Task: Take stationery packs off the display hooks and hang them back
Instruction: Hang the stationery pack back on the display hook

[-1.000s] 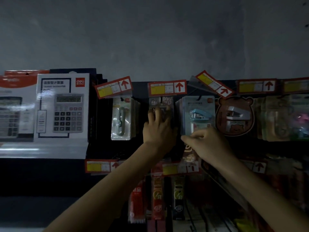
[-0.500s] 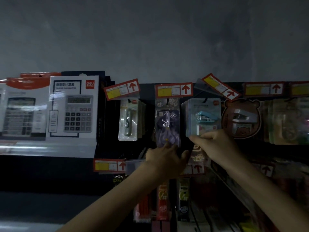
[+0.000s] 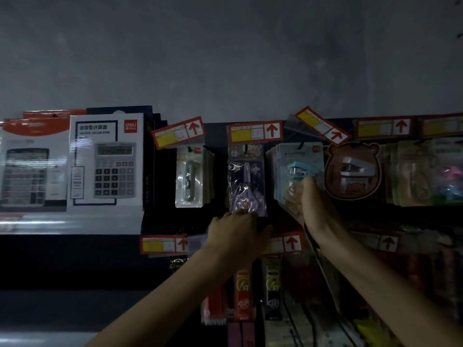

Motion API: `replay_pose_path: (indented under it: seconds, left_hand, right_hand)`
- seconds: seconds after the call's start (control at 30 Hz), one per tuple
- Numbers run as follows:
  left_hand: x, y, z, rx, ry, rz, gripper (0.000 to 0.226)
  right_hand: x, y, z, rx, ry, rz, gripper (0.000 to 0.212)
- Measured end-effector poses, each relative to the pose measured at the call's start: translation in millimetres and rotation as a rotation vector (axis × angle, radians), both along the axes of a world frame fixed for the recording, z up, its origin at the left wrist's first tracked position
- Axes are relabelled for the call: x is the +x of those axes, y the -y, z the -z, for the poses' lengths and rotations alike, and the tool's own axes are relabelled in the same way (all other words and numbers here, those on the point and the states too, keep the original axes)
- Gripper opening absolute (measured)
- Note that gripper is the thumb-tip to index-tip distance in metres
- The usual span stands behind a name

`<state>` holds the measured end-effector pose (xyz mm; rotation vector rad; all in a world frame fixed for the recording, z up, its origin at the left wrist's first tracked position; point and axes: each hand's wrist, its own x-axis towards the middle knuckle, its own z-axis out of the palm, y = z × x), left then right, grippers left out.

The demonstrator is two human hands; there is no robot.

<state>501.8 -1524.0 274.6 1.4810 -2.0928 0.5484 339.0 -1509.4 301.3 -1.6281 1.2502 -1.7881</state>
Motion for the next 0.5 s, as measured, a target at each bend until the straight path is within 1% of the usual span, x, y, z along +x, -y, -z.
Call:
replay_pose_path:
  seconds: [0.03,0.07,0.1,0.13,0.17,0.2,0.27,0.33,0.4,0.5]
  left_hand:
    - [2.1,-1.8,-0.7,-0.010,-0.019,0.008,0.045]
    - [4.6,-3.9,-1.2,-0.020,-0.045,0.020,0.045]
    - [7.3,-6.6,-1.4,-0.040,-0.077,0.042,0.046]
    - [9.5,-10.0,-1.2,-0.069,-0.123,0.080,0.049]
    - [11.8,-13.5,-0.4,-0.098,-0.195,0.143,0.050]
    - [13.4,-17.6,0.7,-0.116,-0.289,0.228,0.048]
    - [15.7,-28.1,4.1,-0.105,-0.524,0.423,0.039]
    - [15.6,-44.0,5.8,-0.027,-0.730,0.563,0.040]
    - [15.7,-59.5,6.1,0.105,-0.852,0.657,0.043]
    - [16.7,-69.5,10.6,0.225,-0.934,0.697,0.037]
  right_hand:
    - [0.2,0.0,-0.5,0.007,0.029,-0.009,0.099]
    - [0.5,-1.3,-0.9,0.022,0.049,-0.026,0.095]
    - [1.1,-4.5,-1.1,0.028,0.057,-0.046,0.083]
    - [1.2,-6.0,-1.4,0.027,0.074,-0.058,0.064]
    - [-0.2,-7.9,0.0,0.023,0.098,-0.086,0.048]
    - [-2.5,-8.8,1.6,0.040,0.121,-0.115,0.039]
    - [-3.7,-9.6,1.9,0.072,0.145,-0.155,0.036]
    - [-0.1,-5.6,2.2,0.110,0.177,-0.198,0.035]
    - [5.3,-3.8,2.5,0.127,0.248,-0.240,0.036]
    - [12.1,-2.9,4.6,0.093,0.292,-0.295,0.015]
